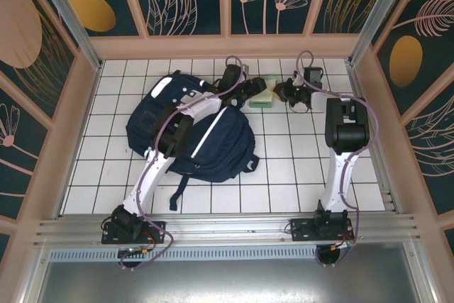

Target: Pack books, pencil case, and school supplies into a backpack

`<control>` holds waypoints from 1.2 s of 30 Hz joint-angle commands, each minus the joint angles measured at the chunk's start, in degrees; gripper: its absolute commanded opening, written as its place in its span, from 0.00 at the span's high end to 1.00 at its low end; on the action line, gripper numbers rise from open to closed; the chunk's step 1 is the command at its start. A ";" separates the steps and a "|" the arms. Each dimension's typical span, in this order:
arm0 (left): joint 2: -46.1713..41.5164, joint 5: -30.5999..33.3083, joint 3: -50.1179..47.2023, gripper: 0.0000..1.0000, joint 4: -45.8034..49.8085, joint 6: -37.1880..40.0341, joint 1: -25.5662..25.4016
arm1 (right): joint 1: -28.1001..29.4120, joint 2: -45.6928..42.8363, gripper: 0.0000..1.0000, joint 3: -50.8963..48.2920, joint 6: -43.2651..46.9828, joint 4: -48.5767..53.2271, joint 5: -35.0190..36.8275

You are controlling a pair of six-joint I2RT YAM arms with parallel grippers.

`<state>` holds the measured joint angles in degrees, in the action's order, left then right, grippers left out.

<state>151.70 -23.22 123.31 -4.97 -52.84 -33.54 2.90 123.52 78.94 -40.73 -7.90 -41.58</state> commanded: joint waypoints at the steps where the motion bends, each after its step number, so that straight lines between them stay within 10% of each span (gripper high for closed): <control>1: -3.11 -5.24 -1.01 0.29 7.23 1.46 -1.59 | 2.45 -1.67 1.00 -1.50 1.29 -0.40 -1.65; 12: -18.52 4.63 -13.08 0.17 10.05 -0.38 -0.40 | -1.19 -8.88 1.00 -14.24 -14.94 -14.52 1.45; 25: -18.89 1.73 -20.85 0.16 0.59 -12.46 -0.40 | -3.07 -10.32 1.00 -26.81 -43.12 -41.00 0.00; 36: -13.42 0.47 -20.92 0.35 -6.76 -18.87 -0.61 | -2.45 -9.84 1.00 -29.69 -48.85 -47.01 0.54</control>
<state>136.29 -22.04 102.72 -7.81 -69.32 -33.91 0.10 115.00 50.11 -86.83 -48.58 -40.38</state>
